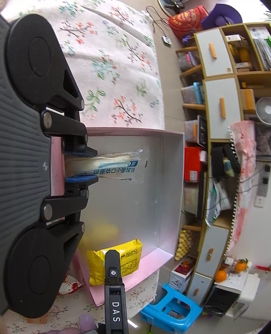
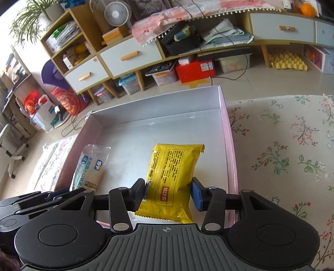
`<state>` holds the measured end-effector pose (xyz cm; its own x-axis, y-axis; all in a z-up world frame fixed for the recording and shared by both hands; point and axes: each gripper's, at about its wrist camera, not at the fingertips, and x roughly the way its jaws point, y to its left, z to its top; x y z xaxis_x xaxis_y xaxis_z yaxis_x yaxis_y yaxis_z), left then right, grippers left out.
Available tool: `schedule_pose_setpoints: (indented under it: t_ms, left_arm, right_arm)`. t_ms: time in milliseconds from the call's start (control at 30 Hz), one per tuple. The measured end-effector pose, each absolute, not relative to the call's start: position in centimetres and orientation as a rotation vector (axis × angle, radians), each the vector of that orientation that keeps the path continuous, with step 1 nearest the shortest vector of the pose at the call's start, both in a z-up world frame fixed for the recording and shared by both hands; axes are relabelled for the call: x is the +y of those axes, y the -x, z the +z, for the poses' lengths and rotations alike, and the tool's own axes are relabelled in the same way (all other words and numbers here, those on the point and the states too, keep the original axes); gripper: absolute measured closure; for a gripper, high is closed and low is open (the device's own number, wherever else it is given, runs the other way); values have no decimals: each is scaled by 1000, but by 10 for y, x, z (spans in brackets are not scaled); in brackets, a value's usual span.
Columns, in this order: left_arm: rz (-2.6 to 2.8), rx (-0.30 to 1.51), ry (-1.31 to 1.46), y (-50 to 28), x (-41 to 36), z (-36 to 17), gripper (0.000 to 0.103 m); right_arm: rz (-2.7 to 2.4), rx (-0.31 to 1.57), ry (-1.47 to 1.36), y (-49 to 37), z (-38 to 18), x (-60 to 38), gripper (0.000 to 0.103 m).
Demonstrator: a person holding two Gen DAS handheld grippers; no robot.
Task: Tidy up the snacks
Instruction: 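Carry both packs into the pink box and open both tools to release them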
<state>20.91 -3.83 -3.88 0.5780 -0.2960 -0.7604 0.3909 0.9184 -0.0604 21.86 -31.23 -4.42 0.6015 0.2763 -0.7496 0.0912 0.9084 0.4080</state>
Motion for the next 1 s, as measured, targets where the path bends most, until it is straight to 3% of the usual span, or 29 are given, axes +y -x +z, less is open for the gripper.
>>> schedule_pose_setpoints:
  t_ms: [500,567,667,767,1000]
  left_arm:
    - [-358,931,-135,-210,-37,-39,82]
    - [-360,909,-148,-206,-39,-39,72]
    - [-369,921,-123,-205,-41,-37,58]
    - [-360,898,-134,-199,-46,-30,36]
    - [-380,877,-137,-183,-46,-11,16]
  right_arm:
    - [122,979,-425,-220,-39,-306,55]
    - [120,979,-448,-221,-38,-307,54]
    - [113,971,-492,-218,-34,-311,36]
    - [122,959,-513,-214,-24,-314,34]
    - [101,948,-479,-196,6,-315,25]
